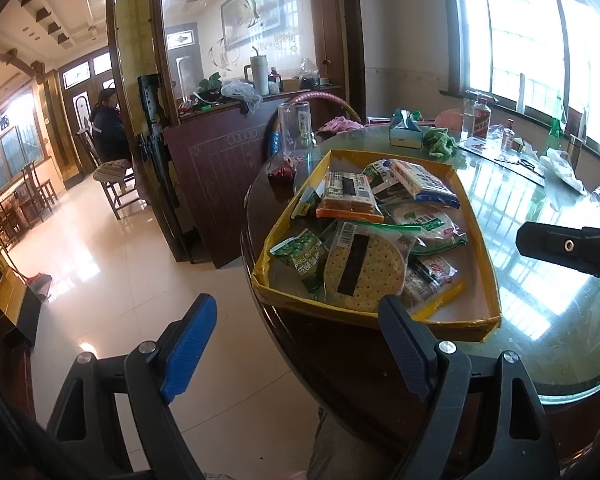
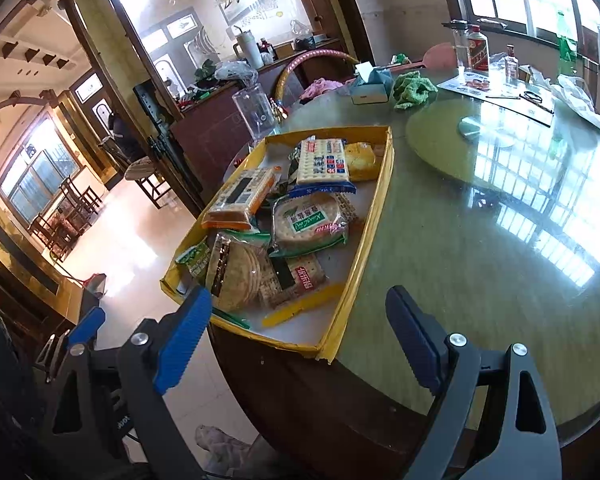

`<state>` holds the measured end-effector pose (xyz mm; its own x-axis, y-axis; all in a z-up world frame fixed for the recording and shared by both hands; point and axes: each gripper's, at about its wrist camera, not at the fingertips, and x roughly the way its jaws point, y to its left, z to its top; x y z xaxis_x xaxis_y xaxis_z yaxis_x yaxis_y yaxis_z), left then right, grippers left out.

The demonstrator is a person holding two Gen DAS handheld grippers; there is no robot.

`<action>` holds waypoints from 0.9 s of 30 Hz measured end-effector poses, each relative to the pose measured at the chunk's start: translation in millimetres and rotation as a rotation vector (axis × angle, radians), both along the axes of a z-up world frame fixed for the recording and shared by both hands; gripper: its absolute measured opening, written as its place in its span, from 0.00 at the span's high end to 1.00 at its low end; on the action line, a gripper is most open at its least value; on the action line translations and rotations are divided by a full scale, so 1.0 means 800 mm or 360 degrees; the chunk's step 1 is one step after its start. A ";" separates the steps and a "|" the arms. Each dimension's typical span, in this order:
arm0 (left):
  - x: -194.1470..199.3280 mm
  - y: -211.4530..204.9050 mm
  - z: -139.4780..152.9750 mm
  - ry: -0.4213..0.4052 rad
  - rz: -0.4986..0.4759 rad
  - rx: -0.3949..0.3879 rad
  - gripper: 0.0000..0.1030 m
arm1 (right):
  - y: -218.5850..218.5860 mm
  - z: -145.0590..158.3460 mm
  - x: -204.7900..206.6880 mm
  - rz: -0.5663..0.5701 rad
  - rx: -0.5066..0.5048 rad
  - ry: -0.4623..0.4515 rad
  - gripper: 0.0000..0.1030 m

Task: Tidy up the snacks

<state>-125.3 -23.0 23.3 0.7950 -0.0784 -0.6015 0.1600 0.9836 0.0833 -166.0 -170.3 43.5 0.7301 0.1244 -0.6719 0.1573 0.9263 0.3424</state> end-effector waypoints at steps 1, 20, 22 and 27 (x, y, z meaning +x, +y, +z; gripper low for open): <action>0.004 0.000 -0.001 0.0002 0.0008 0.0004 0.20 | 0.000 0.000 0.003 0.0006 -0.0005 0.0000 0.14; 0.027 0.003 -0.003 0.0018 0.0007 -0.0019 0.20 | 0.004 0.004 0.034 0.0004 -0.0050 0.0006 0.14; 0.028 0.006 -0.004 0.0021 0.0021 -0.0011 0.20 | 0.006 0.004 0.034 0.0005 -0.0058 0.0010 0.14; 0.032 0.010 0.000 0.0015 0.0024 -0.0027 0.20 | 0.011 0.005 0.036 0.0012 -0.0081 0.0007 0.14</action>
